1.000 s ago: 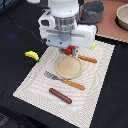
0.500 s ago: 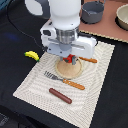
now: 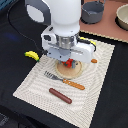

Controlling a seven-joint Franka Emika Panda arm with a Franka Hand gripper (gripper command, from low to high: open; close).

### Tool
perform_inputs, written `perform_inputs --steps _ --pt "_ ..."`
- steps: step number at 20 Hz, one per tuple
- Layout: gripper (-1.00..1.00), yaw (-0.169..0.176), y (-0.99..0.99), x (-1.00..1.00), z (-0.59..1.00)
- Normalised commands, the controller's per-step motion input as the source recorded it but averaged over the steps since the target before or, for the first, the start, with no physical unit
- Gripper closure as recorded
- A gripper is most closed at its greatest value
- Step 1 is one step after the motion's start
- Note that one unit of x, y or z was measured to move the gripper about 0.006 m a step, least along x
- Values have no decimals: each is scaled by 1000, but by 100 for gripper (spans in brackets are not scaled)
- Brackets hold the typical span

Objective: Interact with the objects in diverse but meaningful ways.

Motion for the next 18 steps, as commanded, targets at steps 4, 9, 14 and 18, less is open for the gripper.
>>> perform_inputs --steps 4,9,14,18 --pt "-100 -54 -159 136 418" --pt "-100 -2 -2 -61 420" --pt "-100 15 0 -515 221" --pt "-100 16 0 -652 49"
